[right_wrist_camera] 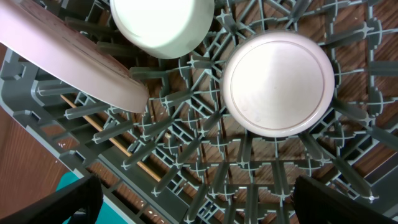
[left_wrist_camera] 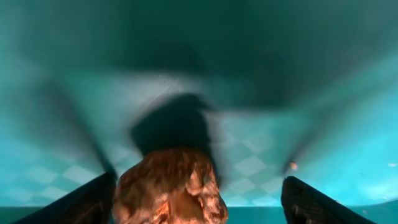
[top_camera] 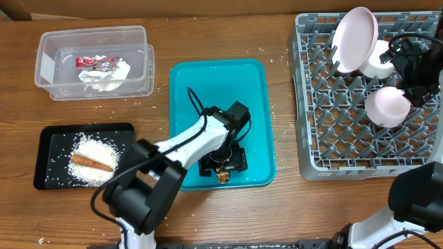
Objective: Sort waste into correct bins and load items into the dishwasher
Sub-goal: 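Reach the left gripper to the brown food scrap and grasp it, then carry the scrap with the left gripper and release it on the black tray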
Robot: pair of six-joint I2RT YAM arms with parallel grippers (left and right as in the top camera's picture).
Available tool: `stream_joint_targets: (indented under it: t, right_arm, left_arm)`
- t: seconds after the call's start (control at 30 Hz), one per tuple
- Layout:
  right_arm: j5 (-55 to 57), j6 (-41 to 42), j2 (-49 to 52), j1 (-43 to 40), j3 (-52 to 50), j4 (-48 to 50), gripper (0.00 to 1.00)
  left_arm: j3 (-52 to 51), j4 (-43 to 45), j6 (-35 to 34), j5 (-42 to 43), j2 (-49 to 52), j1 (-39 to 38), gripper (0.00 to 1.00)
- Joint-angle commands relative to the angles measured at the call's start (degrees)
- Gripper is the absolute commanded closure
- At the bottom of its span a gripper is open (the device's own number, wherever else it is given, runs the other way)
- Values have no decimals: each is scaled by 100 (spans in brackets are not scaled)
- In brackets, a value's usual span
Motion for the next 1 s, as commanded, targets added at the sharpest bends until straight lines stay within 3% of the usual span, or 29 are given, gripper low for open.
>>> stream_joint_targets:
  t: [0.0, 0.17, 0.27, 0.4, 0.47, 0.5, 0.73, 0.87, 0.97]
  right_arm:
    - [7, 26, -116, 4, 109, 24, 0]
    - [7, 26, -116, 4, 109, 26, 0]
    - [7, 26, -116, 4, 109, 26, 0]
    - [7, 26, -116, 4, 109, 26, 0]
    - [7, 26, -116, 4, 109, 26, 0]
    - [7, 26, -116, 4, 109, 26, 0]
    - [7, 26, -116, 4, 109, 28, 0]
    - [7, 26, -116, 4, 109, 24, 0]
    - [7, 26, -116, 4, 109, 26, 0]
  left_arm:
    - [-66, -28, 118, 358, 267, 190, 16]
    - [-9, -74, 116, 337, 269, 205, 18]
    - [177, -299, 114, 179, 269, 203, 30]
    - [284, -363, 109, 37, 269, 195, 32]
    - [284, -363, 111, 35, 269, 197, 50]
    - [284, -356, 109, 28, 269, 203, 54]
    - [369, -407, 160, -22, 269, 317, 54]
    - [1036, -1069, 162, -516, 269, 807, 62]
    - [1274, -1202, 308, -575, 269, 973, 62]
